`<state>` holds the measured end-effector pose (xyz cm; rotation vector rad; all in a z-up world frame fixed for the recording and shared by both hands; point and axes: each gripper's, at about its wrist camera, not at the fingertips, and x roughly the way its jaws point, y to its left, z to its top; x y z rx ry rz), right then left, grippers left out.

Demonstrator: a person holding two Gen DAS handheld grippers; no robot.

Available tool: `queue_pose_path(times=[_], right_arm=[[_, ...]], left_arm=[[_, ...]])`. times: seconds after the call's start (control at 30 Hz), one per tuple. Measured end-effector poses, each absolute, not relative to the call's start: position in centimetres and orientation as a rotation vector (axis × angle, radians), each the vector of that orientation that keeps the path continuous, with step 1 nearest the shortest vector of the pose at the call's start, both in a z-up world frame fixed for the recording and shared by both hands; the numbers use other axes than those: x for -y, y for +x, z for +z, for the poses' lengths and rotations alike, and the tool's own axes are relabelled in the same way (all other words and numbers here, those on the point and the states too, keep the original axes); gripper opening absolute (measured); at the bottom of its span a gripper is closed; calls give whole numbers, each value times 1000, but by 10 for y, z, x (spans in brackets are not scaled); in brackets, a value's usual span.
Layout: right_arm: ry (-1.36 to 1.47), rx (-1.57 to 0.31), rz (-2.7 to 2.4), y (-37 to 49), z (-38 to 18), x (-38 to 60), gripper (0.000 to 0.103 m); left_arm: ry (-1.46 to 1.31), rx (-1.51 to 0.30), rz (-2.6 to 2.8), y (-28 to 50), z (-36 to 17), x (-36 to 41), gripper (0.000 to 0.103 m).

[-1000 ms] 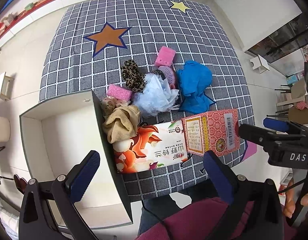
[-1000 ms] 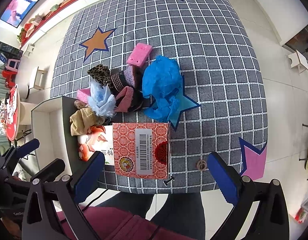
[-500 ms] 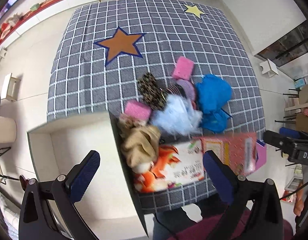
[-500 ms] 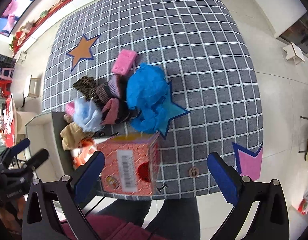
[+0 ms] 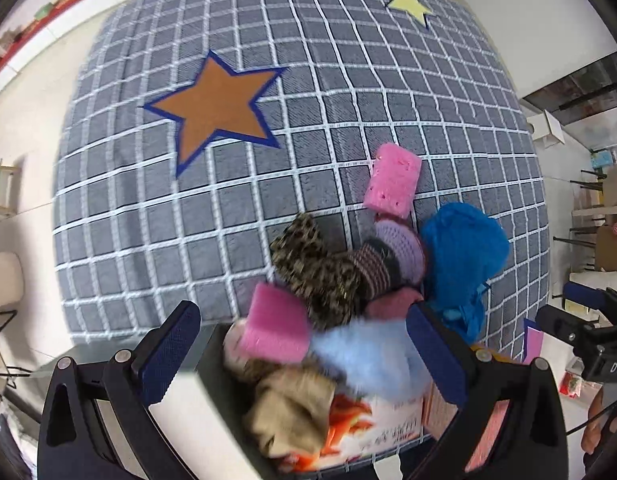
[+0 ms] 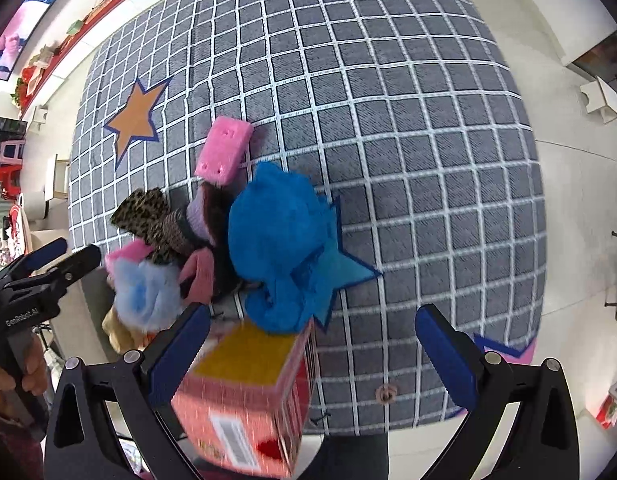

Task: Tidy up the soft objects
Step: 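Grasp the leopard-print scrunchie with the left tool while the right tool grasps the blue glove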

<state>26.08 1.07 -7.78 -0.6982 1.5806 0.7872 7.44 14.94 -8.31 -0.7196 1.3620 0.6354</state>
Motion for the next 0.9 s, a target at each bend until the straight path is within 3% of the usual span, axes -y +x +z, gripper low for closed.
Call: queue_pose_path(times=[0.27,0.43,0.47,0.53,0.57,0.6,0.7,0.9], right_arm=[[-677,-1673,789,274,-131,-43,103],[-658,-1734,792,277,-160,-51,103],[-651,-1743,790,278,-163,-51,102],[-637,-1751,797,278,-165,-50,74],[-637,-1759,804,277,-165,-50,45],[-641,-1766,808,277,-165,-50,31],[-622,-1717,817,277,-154,-49,16],[-525,-1648,874,288,-117,-45,16]], left_arm=[[-766,-1438,625,91,-135,-167,103],[-866,-1482,612,89,-166,-178,93],[-885,-1459,597,91,-170,-180,86],[-940,-1418,560,90,-178,-183,62],[-952,-1394,547,91,-181,-185,45],[-959,-1381,536,89,-184,-185,35],[-934,-1362,553,79,-183,-186,31],[-842,-1268,646,55,-150,-190,31]])
